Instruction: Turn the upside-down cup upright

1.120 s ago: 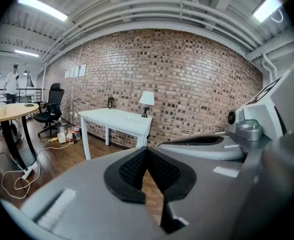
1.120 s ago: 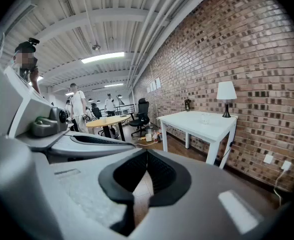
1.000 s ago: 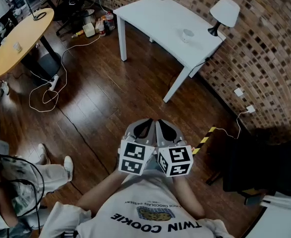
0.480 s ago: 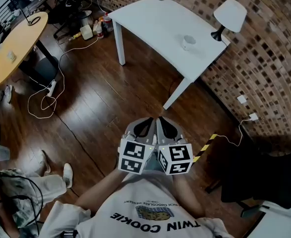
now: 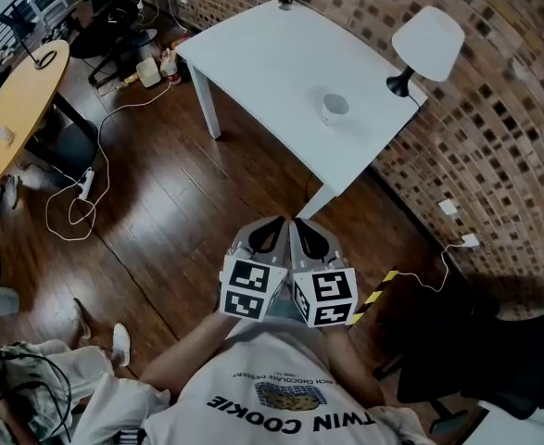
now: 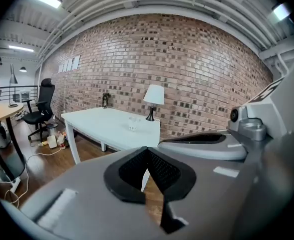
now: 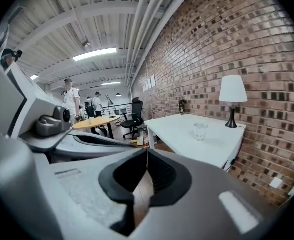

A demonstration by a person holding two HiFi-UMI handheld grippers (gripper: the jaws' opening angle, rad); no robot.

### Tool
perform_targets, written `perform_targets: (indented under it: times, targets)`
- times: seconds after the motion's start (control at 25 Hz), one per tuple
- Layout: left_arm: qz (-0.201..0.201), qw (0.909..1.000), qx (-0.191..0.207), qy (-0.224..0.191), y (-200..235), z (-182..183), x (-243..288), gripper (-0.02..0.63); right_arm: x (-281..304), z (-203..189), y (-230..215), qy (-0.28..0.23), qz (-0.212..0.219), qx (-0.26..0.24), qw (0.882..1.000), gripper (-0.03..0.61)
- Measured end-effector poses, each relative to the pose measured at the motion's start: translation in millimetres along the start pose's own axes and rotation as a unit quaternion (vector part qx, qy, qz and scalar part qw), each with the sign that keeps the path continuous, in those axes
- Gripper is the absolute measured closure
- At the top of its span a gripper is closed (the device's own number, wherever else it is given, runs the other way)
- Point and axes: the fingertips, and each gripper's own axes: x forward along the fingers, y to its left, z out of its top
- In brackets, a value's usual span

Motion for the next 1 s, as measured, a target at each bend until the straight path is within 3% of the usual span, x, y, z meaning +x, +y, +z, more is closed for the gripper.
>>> perform_targets:
  times: [0.48, 0.76, 1.0]
  targets:
    - [0.004, 0.9999, 0.013, 0.006, 19.2, 40.0, 81.3, 0.611, 55.4, 25.9, -73.3, 0.002, -0.006, -0.007, 1.000, 0.572]
    - [-0.030, 0.9992, 0.018, 0.017, 42.8, 55.5, 136.9, 0.611, 103.6, 42.1, -109.4, 0.015, -0.034, -0.031, 0.999, 0.568]
    - [-0.066, 0.9972, 0.027, 0.023, 75.6, 84.6, 185.1, 0.611, 154.5, 62.3, -147.2, 0.049, -0.079, -0.084, 0.992, 0.561]
